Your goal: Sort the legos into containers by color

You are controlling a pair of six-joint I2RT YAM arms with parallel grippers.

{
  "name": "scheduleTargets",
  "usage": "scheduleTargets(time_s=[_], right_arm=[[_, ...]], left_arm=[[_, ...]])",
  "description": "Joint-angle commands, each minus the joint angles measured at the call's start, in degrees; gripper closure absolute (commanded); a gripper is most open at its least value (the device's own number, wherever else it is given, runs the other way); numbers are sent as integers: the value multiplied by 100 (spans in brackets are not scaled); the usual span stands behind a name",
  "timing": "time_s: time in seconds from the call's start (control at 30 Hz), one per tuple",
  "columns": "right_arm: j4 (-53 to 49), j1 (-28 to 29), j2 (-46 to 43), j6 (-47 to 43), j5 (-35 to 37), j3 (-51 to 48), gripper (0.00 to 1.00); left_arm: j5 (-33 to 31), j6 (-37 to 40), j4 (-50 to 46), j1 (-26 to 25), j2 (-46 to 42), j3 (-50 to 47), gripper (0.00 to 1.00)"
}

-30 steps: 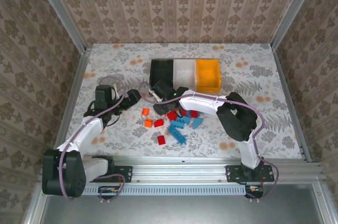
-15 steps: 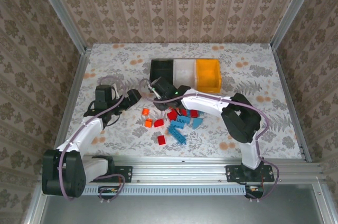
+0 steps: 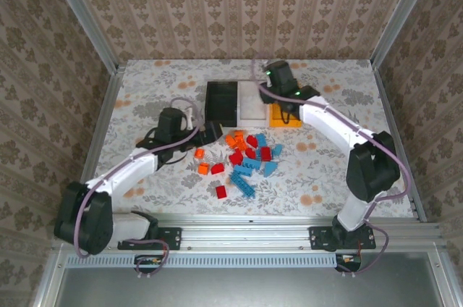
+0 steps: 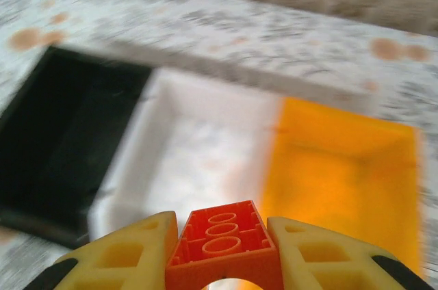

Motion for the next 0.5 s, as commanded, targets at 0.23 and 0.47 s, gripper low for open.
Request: scheduleTargets(time_s=[0.23, 0.47], right_arm=[[-814, -731, 1170, 321, 200, 715, 67], [-1059, -731, 1728, 299, 141, 1170, 64]], left_arm=[[282, -31, 553, -744, 1041, 636, 0], [229, 33, 386, -739, 1030, 634, 0]])
